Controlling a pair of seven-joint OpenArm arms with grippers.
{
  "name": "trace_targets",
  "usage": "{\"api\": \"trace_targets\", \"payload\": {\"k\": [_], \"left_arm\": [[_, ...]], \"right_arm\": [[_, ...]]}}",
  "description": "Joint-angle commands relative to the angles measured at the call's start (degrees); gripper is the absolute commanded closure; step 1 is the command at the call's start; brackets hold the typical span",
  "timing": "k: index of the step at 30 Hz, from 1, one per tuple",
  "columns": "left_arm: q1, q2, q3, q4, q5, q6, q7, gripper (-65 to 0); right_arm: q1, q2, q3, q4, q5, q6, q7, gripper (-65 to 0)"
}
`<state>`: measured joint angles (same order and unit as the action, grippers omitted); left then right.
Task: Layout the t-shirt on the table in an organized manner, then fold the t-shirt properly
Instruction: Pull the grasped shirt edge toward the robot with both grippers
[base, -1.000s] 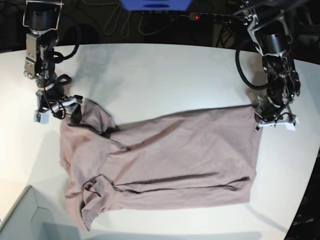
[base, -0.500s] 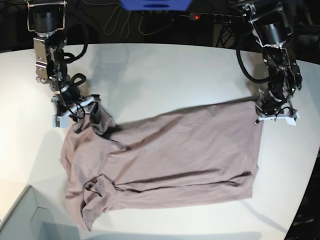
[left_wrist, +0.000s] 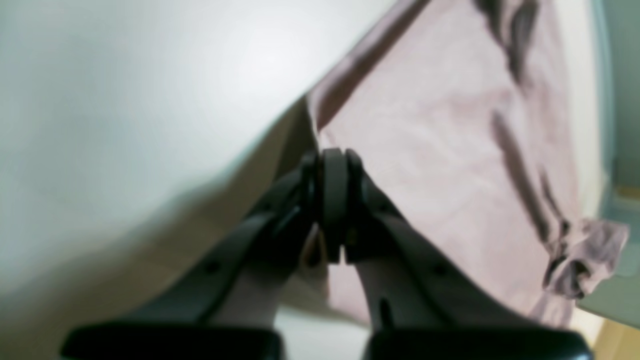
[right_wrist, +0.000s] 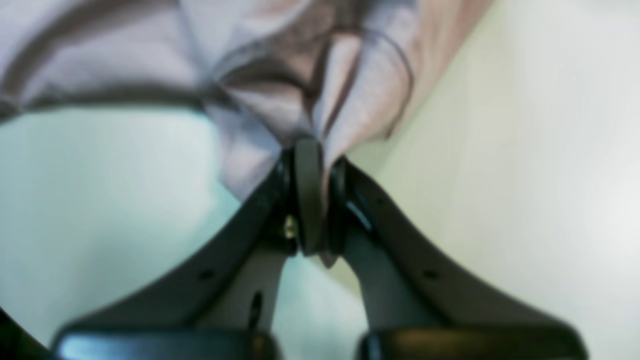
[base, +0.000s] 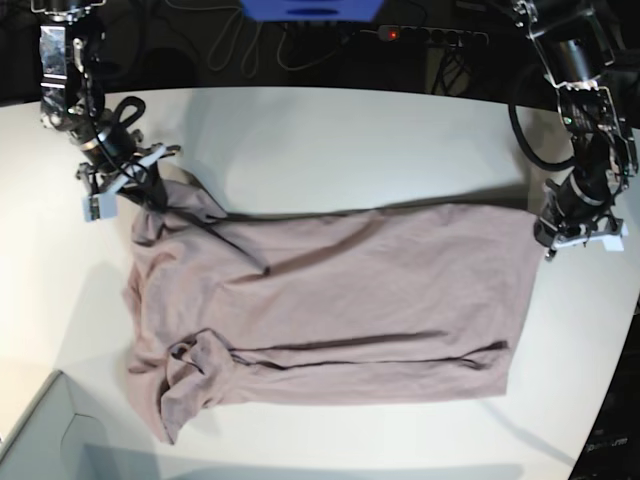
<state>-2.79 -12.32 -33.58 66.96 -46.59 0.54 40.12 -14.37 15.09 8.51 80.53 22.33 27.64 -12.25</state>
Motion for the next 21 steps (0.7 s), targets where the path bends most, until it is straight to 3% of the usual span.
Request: {"api": "trace_targets", "payload": {"k": [1, 6, 12, 15, 21], "left_arm": [[0.0, -0.7, 0.0, 2.3, -1.5, -0.8, -0.3, 0.0], [3.9, -0.7, -0.1, 9.7, -1.7, -0.5, -0.3, 0.0], [7.3, -0.7, -2.3, 14.1, -1.5, -0.7, -0.3, 0.0], [7.5, -0.2, -5.1, 13.5, -1.4, -0.8, -0.3, 0.0], [10.4, -0.1, -6.2, 12.3, -1.8, -0.8, -0.3, 0.0]], "right_arm": [[-0.6, 1.0, 2.1, 3.8, 1.2, 0.9, 2.5, 0.0], [-6.9, 1.0, 8.1, 13.3, 1.3, 2.8, 2.5, 0.0], [-9.4, 1.5, 10.7, 13.1, 0.6, 6.6, 2.5, 0.0], [-9.9, 2.1, 10.4, 12.3, -2.9, 6.6, 2.4, 0.0], [-10.4, -0.3, 10.3, 10.8, -10.9, 6.8, 2.4, 0.0]]}}
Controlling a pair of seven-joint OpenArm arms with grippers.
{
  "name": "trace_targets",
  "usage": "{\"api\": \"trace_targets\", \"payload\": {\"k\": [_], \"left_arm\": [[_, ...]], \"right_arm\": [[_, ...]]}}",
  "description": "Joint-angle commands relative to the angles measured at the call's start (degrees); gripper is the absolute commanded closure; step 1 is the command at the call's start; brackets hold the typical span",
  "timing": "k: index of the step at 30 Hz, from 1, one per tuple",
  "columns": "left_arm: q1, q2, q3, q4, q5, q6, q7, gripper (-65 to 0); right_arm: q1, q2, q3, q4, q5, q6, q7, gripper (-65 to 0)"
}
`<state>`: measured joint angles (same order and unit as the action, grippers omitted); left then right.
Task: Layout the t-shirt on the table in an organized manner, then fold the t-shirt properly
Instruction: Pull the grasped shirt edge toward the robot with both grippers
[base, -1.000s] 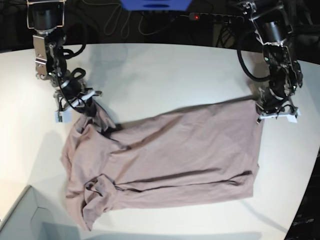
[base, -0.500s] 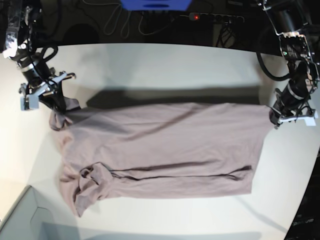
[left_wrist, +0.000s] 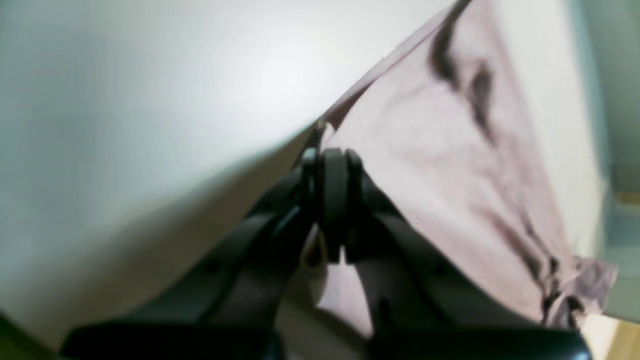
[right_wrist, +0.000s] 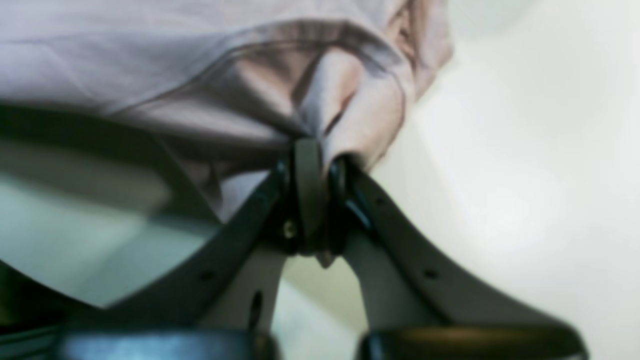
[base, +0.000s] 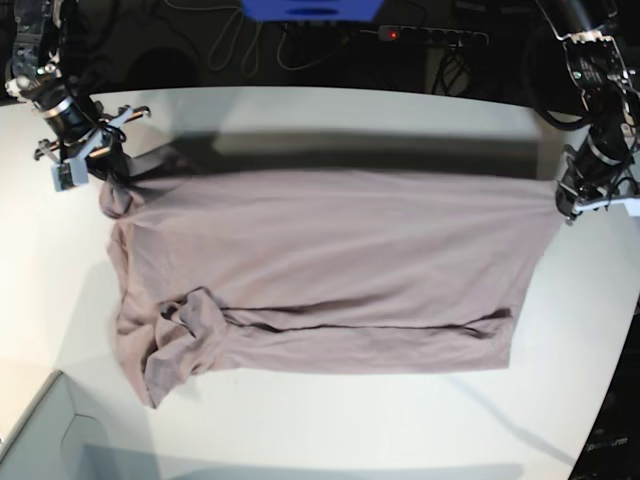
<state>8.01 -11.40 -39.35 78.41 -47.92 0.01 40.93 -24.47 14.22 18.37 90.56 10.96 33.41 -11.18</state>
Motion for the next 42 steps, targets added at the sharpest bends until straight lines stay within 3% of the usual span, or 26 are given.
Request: {"api": "trace_targets", "payload": {"k": [1, 4, 8, 14, 23, 28, 34, 42], "left_arm": [[-0.1, -1.0, -0.4, 0.8, -0.5, -0.3, -1.1, 0.0], [1.1, -1.0, -0.4, 0.8, -0.5, -0.3, -1.4, 0.0], [1.2, -0.9, -0.4, 0.8, -0.5, -0.3, -1.2, 0.0], [1.3, -0.9, -0.5, 0.8, -0.5, -0.3, -1.5, 0.0], [0.9, -1.0, -0.5, 0.8, -0.5, -0.3, -1.6, 0.0], [0.9, -1.0, -0.5, 0.8, -0.5, -0.3, -1.6, 0.0], [0.9, -1.0, -0.5, 0.8, -0.5, -0.3, -1.6, 0.0], [1.4, -1.0, -0.5, 0.8, -0.5, -0.3, -1.6, 0.0]], "right_arm": [[-0.7, 0.2, 0.4, 0.7, -0.5, 1.1, 1.4, 0.0], [-1.2, -0.7, -0.2, 1.3, -1.7, 1.4, 1.4, -6.2], [-4.1, -2.0, -0.3, 1.3, -1.7, 6.4, 1.5, -20.5], [-8.7, -6.6, 0.0, 4.1, -1.8, 6.6, 1.6, -31.5], [-15.3, -8.3, 2.7, 12.2, -1.4, 6.6, 1.6, -32.1], [-12.2, -9.7, 6.0, 9.5, -1.6, 6.6, 1.4, -32.1], [-9.6, -9.6, 5.8, 3.1, -1.6, 6.6, 1.4, -32.2], [-4.3, -10.0, 4.5, 2.7, -1.6, 6.6, 1.4, -31.6]]}}
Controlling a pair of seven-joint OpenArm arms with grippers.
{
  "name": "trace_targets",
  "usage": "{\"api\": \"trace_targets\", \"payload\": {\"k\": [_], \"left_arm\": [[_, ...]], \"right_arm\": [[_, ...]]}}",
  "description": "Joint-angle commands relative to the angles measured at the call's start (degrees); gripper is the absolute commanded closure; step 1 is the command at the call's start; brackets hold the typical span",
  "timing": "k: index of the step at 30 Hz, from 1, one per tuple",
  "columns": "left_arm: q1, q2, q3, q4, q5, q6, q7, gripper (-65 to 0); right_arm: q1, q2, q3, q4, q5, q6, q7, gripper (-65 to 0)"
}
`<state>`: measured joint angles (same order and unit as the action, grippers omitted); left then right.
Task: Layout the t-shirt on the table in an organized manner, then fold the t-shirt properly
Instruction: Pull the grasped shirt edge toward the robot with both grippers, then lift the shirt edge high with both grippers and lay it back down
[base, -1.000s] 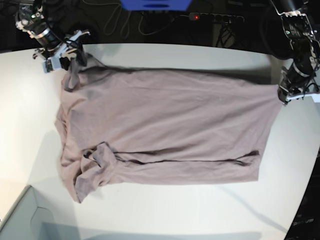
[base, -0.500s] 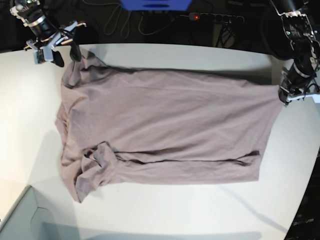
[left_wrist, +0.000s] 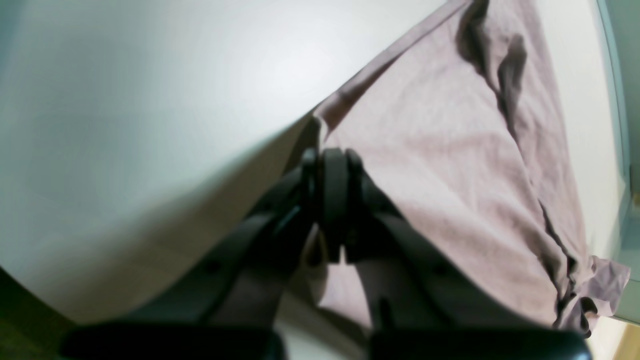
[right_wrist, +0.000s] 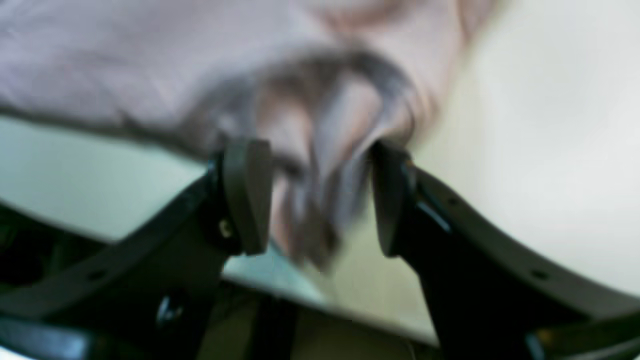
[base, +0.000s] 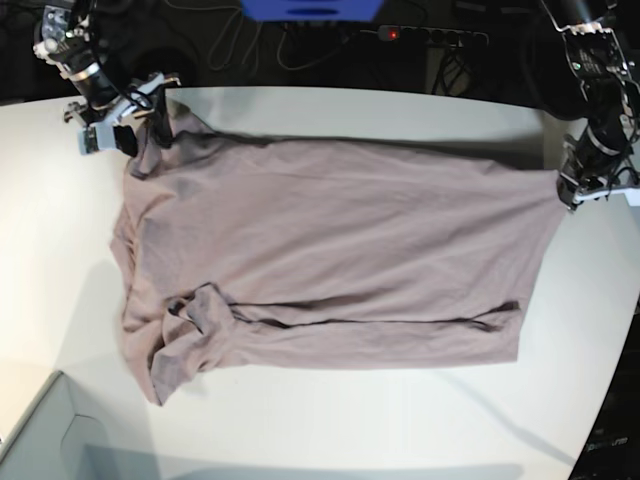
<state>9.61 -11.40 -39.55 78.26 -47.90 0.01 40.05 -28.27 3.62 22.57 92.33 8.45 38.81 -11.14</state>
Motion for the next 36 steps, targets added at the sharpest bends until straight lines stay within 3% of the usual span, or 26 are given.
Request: {"api": "trace_targets", "payload": {"k": [1, 5, 10, 13, 23, 29, 36], "left_arm": [[-0.2, -1.0, -0.3, 0.9, -0.5, -0.3, -0.7, 0.0], [-0.1, -0.9, -0.3, 0.9, -0.5, -0.3, -0.3, 0.0], [1.3, 0.3, -0.3, 0.9, -0.5, -0.3, -0.3, 0.0], [2.1, 0.7, -0.3, 0.9, -0.5, -0.3, -0.3, 0.0], [3.5, 1.3, -0.3, 1.1, -0.4, -0.3, -0.2, 0.0], [4.0, 1.2, -0.3, 5.0, -0.6, -0.3, -0.2, 0.0], [1.3, 1.2, -0.3, 11.0, -0.6, -0.3, -0.2, 0.0]], "right_arm": [[0.3, 0.6, 0.2, 0.9, 0.9, 1.2, 1.3, -31.4], [3.0, 0.5, 0.2, 0.9, 0.8, 1.2, 0.6, -21.7], [5.5, 0.5, 0.4, 0.9, 0.8, 1.2, -8.5, 0.0], [5.4, 0.7, 0.6, 1.0, 0.8, 1.2, -10.8, 0.0], [3.6, 1.0, 0.7, 1.6, 0.9, 1.2, -11.0, 0.0], [2.6, 1.3, 3.8, 8.8, 1.1, 1.2, -11.1, 0.0], [8.4, 1.6, 4.1, 14.5, 0.9, 1.2, -11.4, 0.0]]}}
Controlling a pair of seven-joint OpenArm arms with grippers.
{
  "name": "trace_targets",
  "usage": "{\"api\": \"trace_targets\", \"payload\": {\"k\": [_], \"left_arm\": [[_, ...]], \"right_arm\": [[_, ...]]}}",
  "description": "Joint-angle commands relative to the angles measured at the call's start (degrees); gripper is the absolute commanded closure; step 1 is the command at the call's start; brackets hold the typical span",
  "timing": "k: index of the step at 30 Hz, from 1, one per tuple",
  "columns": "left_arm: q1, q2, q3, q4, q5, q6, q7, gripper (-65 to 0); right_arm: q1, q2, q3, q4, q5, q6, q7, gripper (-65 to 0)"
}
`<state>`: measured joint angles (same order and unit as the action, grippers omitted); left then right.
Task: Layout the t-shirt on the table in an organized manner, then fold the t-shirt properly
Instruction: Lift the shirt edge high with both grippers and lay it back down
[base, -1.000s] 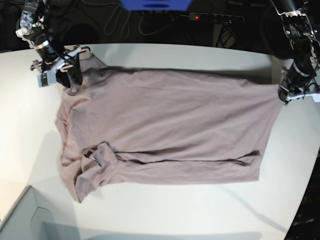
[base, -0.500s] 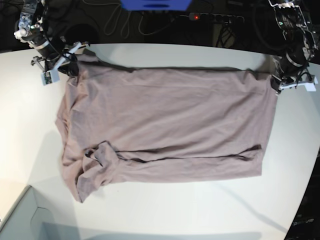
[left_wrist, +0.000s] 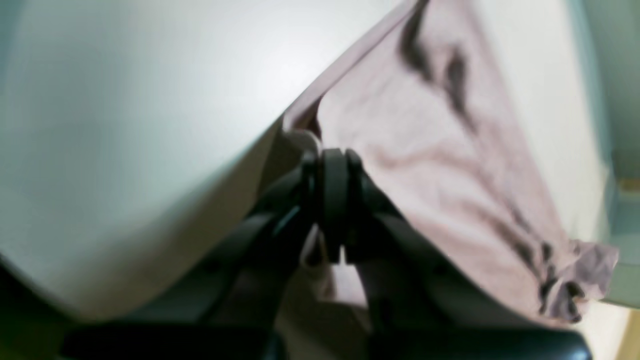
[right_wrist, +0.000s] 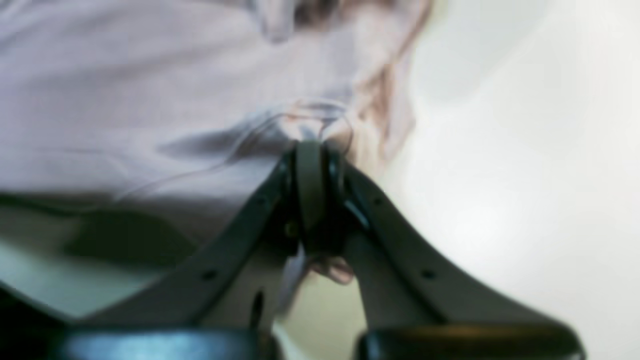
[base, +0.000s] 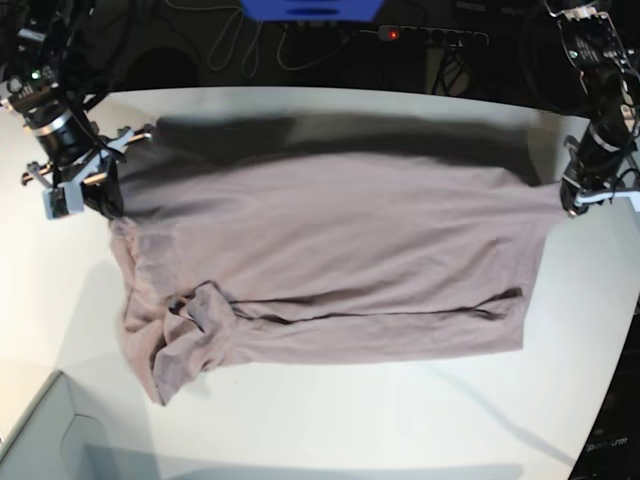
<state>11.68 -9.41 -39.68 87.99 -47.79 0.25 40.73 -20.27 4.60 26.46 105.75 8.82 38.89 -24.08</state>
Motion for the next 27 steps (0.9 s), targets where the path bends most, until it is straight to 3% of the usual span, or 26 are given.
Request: {"api": "trace_targets", "payload": {"k": [1, 6, 11, 15, 21, 27], "left_arm": [[-1.4, -0.7, -0.2, 1.8, -0.7, -0.6, -0.9, 0.0], [-8.5, -1.2, 0.0, 3.3, -0.5, -0.6, -0.9, 0.0], [-19.2, -2.6, 2.0, 2.6, 0.1, -0.4, -0.8, 0.0], [-28.8, -4.7, 7.0, -0.8, 2.0, -0.4, -0.8, 0.0], [-48.3, -7.1, 15.5, -16.6, 2.7, -0.5, -1.3, 0.0], [-69.1, -6.9, 21.4, -32.8, 2.7, -0.5, -2.0, 0.0]], "right_arm": [[1.8, 0.7, 0.2, 1.1, 0.5, 1.1, 1.5, 0.0], [10.3, 1.6, 0.1, 0.9, 0.4, 1.1, 0.6, 0.0], [24.4, 2.8, 0.0, -1.4, 0.4, 1.1, -7.9, 0.0], [37.1, 6.3, -1.8, -6.8, 0.4, 1.1, -13.5, 0.0], [56.4, 11.0, -5.0, -19.9, 0.4, 1.1, -14.7, 0.0], [75.4, 15.0, -10.6, -30.6, 0.4, 1.1, -14.4, 0.0]]}}
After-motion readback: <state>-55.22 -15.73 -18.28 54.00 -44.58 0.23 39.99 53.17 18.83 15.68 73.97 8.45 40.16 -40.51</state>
